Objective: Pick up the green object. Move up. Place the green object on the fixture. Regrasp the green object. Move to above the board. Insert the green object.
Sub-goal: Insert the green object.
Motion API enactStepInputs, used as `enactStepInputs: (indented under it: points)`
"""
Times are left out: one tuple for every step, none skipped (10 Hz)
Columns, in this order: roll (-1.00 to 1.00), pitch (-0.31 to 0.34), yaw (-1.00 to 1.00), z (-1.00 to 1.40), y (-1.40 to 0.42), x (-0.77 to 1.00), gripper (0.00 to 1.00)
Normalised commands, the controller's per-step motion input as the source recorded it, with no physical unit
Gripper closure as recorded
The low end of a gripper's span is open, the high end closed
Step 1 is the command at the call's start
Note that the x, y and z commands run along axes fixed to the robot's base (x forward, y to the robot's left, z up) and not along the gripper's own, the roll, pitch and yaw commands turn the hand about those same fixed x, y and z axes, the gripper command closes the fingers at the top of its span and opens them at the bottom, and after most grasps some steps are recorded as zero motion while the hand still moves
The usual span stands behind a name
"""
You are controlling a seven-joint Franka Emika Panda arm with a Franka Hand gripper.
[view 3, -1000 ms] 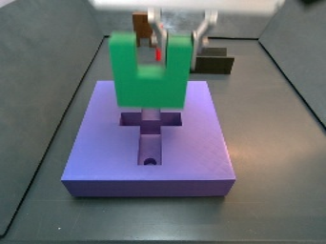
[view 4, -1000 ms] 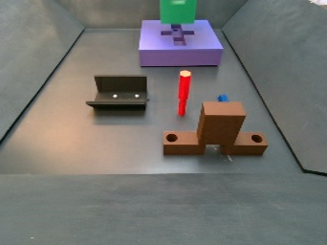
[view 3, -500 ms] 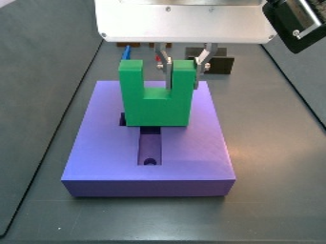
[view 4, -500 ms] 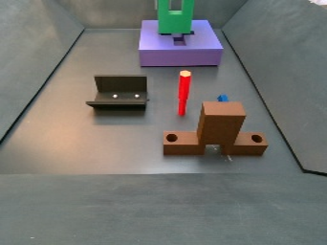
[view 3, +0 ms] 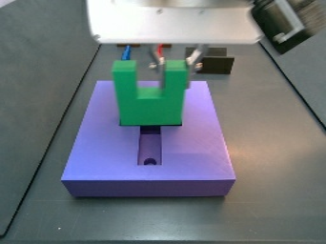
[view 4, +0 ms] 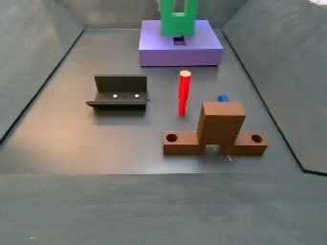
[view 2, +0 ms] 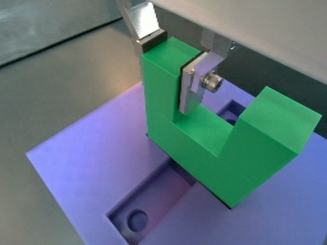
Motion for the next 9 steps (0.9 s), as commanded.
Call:
enactStepInputs:
  points:
    - [0.04, -0.137, 0.04, -0.04, 0.00, -0.31, 1.00]
    - [0.07, -0.093, 0.00, 0.00, 0.00, -0.18, 1.00]
    - [0.13, -0.041, 0.00, 0.00, -0.06, -0.01, 1.00]
    - [0.23, 0.000, -0.08, -0.05, -0.09, 0.00, 1.00]
    - [0.38, 0.009, -0.15, -0.11, -0.08, 0.00, 1.00]
    - [0.41, 0.086, -0.14, -0.21, -0.07, 0.00, 1.00]
    - [0.36, 0.066, -0.07, -0.35, -0.03, 0.00, 1.00]
    - [0.16, 0.044, 0.00, -0.57, 0.00, 0.00, 1.00]
    - [0.04, 0.023, 0.00, -0.86, 0.00, -0.03, 1.00]
